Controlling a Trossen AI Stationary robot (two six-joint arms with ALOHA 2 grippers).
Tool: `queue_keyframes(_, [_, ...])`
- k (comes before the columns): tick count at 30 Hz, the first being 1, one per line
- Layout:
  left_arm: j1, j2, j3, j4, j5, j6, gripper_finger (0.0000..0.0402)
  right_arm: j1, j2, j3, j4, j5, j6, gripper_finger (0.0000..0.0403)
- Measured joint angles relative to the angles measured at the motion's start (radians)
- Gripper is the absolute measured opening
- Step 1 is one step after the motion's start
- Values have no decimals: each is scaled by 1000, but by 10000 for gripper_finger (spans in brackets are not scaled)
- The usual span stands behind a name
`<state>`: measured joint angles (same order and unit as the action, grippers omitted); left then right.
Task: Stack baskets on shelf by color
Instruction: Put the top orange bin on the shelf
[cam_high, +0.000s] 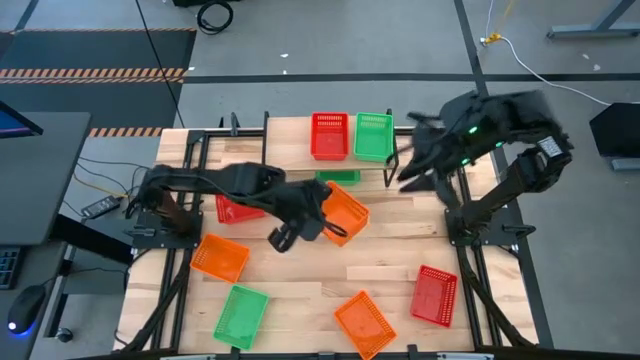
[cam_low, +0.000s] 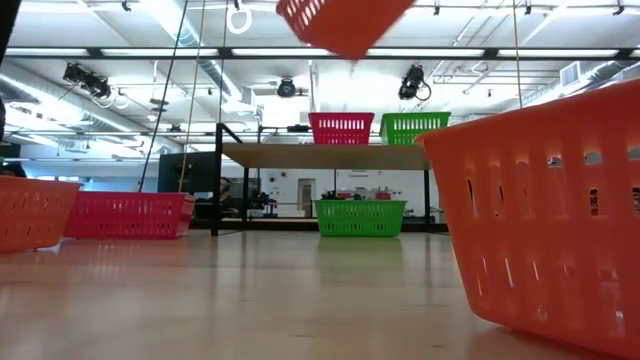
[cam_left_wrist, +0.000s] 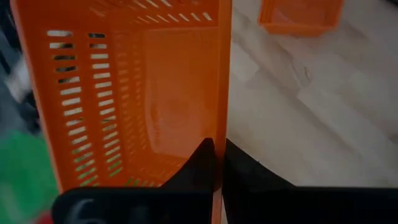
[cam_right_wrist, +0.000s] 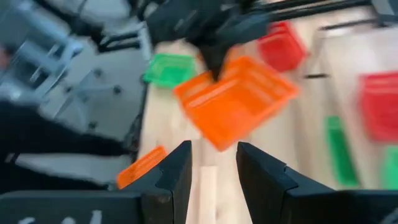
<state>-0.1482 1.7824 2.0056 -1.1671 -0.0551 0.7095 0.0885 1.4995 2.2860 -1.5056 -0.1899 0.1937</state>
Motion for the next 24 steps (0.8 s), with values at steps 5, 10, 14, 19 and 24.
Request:
queue_keyframes(5, [23, -34, 0, -21, -2, 98, 13, 66, 120, -1, 100, -55, -75, 132])
queue_keyframes(10, [48, -32, 0, -92, 4, 88, 12, 82, 204, -1, 103, -84, -101, 132])
queue_keyframes(14, [44, -32, 0, -73, 7, 96, 12, 81, 243, -1, 99, -31, -142, 132])
queue_keyframes(19, [38, -32, 0, -72, 8, 97, 12, 81, 283, -1, 98, 17, -195, 132])
queue_keyframes(24, [31, -36, -1, -85, 8, 122, 12, 81, 290, 0, 79, 48, -243, 143])
